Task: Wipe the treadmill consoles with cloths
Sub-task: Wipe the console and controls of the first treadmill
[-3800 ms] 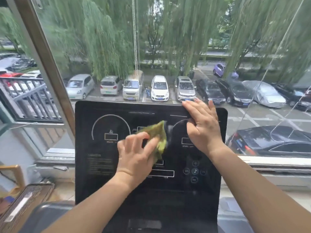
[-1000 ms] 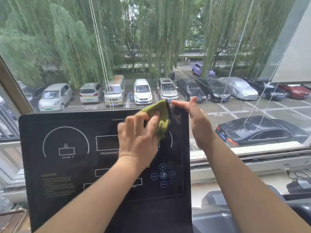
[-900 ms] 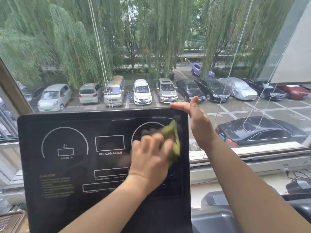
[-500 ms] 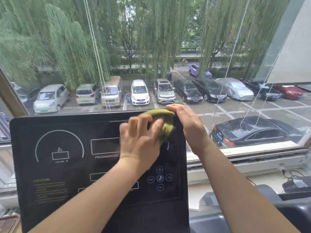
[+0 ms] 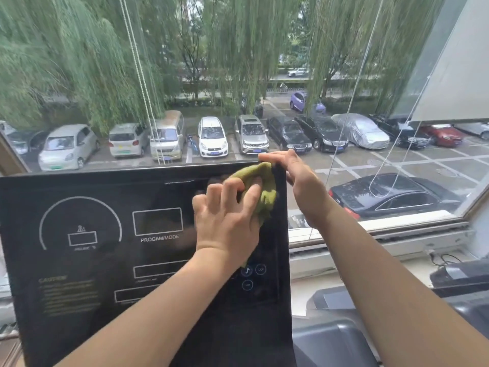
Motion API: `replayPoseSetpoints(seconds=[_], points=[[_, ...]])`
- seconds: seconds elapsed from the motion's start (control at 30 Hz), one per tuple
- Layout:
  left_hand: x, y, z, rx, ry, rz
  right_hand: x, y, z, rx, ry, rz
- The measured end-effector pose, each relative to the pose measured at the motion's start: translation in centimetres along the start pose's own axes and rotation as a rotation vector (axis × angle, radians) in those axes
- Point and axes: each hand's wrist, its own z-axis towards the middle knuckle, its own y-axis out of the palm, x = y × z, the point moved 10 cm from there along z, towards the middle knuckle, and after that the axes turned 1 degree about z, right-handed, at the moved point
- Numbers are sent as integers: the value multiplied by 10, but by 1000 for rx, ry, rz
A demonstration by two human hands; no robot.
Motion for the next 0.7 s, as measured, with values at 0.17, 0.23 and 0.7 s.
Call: replayPoseSetpoints(seconds=[0.17, 0.23, 0.7], points=[[68, 31, -87, -272, 628, -82, 0, -4, -6, 19, -50, -55], [59, 24, -77, -279, 667, -75, 0, -5, -6, 31, -67, -48], [42, 27, -104, -197, 421, -60, 5, -3, -13, 136, -172, -62]])
